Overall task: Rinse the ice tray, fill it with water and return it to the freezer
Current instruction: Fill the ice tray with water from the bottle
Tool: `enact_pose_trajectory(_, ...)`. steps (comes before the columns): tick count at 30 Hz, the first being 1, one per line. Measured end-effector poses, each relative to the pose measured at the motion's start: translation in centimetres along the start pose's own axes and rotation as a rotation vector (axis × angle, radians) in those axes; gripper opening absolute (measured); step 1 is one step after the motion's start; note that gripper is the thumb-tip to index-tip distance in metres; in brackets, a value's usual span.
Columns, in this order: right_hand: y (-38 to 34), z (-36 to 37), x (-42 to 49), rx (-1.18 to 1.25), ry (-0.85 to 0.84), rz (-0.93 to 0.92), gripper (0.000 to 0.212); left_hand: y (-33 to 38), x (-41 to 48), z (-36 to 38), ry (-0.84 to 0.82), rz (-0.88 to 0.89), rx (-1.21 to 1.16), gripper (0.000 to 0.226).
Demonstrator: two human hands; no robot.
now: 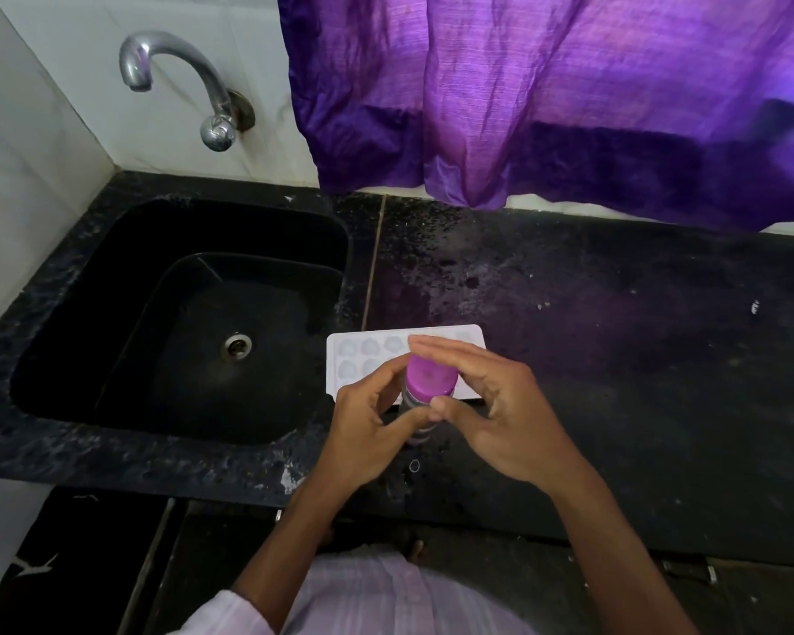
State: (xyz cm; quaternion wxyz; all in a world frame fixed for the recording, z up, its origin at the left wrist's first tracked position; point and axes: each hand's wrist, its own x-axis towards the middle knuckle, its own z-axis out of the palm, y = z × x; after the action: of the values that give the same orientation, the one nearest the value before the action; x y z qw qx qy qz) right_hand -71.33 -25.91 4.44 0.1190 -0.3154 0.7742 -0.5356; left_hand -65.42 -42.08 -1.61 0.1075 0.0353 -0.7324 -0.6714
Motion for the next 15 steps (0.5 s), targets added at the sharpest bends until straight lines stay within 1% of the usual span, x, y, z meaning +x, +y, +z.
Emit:
enact_pose_trajectory(1, 0.1, 0.1, 0.2, -0.049, 0.053, 0.006, 0.058, 0.0, 0.0, 0.0, 0.003, -0.001, 0.009, 0.051)
enact_pose_trajectory(3, -0.2, 0.3, 0.6, -0.197, 0.135, 0.080, 0.079, 0.0, 0.2, 0.0, 0.002, 0.006, 0.040, 0.050)
enact_pose_trajectory(4, -0.5, 0.4, 0.6, -0.262, 0.119, 0.118, 0.089, -0.1, 0.2, 0.0, -0.004, 0.012, 0.044, 0.052)
enact_pose_trajectory(5, -0.7, 0.6, 0.6, -0.280, 0.056, 0.141, 0.097, -0.1, 0.3, 0.0, -0.008, 0.019, 0.035, 0.055)
enact_pose_trajectory(6, -0.9, 0.7, 0.5, -0.238, -0.022, 0.150, 0.101, -0.2, 0.4, -0.1, -0.009, 0.025, 0.021, 0.055)
enact_pose_trajectory(7, -1.0, 0.6, 0.4, -0.149, -0.085, 0.151, 0.100, -0.2, 0.4, -0.1, -0.010, 0.027, 0.008, 0.055)
enact_pose_trajectory(9, -1.1, 0.2, 0.3, 0.000, -0.120, 0.107, 0.085, -0.2, 0.3, -0.1, -0.009, 0.025, -0.009, 0.053)
enact_pose_trajectory(11, -0.7, -0.2, 0.5, -0.026, -0.049, 0.045, 0.065, -0.1, 0.1, 0.0, -0.008, -0.001, -0.008, 0.052)
enact_pose_trajectory(12, -0.5, -0.1, 0.6, -0.083, 0.002, 0.028, 0.060, -0.2, 0.1, 0.0, -0.012, -0.012, 0.001, 0.050)
enact_pose_trajectory(13, -0.4, 0.0, 0.8, -0.145, 0.050, 0.027, 0.062, -0.3, 0.2, 0.0, -0.013, -0.016, 0.016, 0.049)
enact_pose_trajectory(15, -0.4, 0.6, 1.0, -0.234, 0.112, 0.084, 0.076, -0.4, 0.3, -0.1, -0.003, -0.016, 0.048, 0.052)
